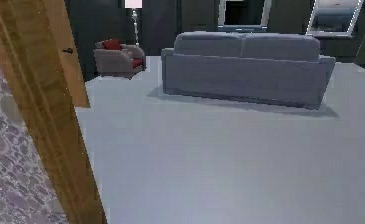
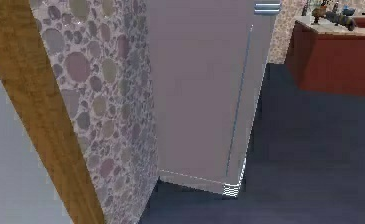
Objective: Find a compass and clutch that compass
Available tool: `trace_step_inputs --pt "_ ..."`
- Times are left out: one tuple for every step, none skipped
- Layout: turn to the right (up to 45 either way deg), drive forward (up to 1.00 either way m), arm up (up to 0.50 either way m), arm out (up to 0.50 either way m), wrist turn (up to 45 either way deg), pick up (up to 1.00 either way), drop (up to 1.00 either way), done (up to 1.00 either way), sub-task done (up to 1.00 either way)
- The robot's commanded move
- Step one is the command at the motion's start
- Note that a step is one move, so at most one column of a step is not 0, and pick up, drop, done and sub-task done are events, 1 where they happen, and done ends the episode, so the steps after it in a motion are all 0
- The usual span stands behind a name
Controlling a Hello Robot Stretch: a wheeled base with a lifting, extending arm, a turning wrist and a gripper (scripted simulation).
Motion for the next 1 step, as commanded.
trace_step_inputs --pt "0.0 0.60 0.00 0.00 0.0 0.00 0.00 0.00 0.00"
